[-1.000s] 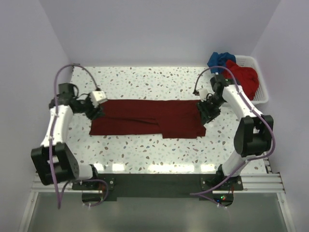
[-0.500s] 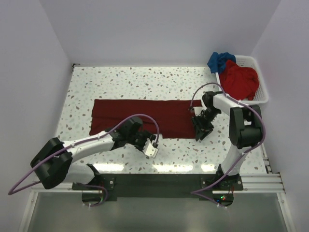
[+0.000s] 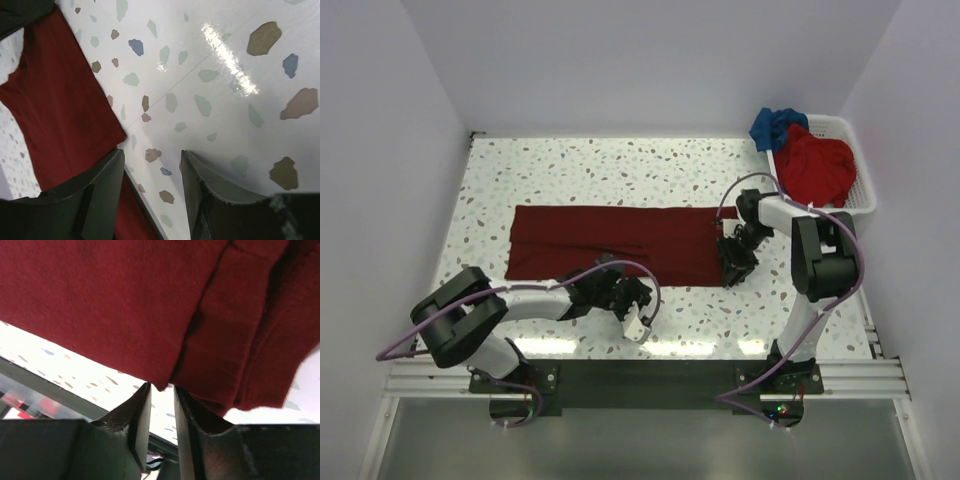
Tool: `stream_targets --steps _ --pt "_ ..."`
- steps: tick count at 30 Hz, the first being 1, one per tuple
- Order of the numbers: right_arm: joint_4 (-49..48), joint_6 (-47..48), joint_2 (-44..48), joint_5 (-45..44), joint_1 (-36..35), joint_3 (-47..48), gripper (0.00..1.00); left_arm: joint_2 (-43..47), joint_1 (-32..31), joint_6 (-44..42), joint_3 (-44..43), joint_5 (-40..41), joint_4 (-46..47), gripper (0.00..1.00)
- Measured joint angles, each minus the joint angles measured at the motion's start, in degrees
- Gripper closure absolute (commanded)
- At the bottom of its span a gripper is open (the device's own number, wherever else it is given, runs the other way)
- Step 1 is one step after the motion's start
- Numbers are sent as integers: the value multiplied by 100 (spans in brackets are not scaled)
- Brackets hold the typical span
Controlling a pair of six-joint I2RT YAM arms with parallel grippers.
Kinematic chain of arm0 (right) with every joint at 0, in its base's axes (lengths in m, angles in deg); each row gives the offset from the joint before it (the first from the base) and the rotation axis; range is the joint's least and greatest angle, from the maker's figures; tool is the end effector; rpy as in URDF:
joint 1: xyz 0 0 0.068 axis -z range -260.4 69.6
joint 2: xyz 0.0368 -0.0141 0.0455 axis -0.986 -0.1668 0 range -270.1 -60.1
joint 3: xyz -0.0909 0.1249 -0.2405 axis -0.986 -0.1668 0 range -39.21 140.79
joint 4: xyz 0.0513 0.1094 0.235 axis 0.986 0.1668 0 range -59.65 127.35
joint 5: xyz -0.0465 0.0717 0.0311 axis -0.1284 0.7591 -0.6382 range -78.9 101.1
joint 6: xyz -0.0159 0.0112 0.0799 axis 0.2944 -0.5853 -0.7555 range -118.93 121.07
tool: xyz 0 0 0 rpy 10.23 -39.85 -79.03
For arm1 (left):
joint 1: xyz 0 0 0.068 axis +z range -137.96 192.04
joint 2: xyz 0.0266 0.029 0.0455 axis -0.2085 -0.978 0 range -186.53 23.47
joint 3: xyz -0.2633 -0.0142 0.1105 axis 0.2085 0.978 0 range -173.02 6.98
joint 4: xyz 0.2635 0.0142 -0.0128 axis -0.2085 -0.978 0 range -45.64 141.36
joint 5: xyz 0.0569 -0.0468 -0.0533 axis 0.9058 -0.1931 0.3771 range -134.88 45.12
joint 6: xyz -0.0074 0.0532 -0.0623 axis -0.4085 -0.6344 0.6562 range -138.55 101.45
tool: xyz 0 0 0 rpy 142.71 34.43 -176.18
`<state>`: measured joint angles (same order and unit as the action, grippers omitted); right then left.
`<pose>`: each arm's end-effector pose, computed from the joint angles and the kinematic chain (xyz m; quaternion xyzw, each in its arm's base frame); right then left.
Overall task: Fold and stack the t-shirts
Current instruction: Fold the tshirt
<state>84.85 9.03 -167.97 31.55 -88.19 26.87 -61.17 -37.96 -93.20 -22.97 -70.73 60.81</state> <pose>0.3084 0.0675 0.1168 0.1250 -0.9747 -0.1773 0.0538 0.1585 -0.2375 0.1239 0.8377 0.3432 -0.1228 0.4068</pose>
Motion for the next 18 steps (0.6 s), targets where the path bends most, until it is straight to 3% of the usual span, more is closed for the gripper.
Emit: stream_targets --steps 9,18 --pt "44 -68 -114 212 -9 26 76 -715 -39 -793 0 85 1303 48" --pt "44 -52 -192 319 -13 37 100 -1340 -42 -1497 0 168 2345 52"
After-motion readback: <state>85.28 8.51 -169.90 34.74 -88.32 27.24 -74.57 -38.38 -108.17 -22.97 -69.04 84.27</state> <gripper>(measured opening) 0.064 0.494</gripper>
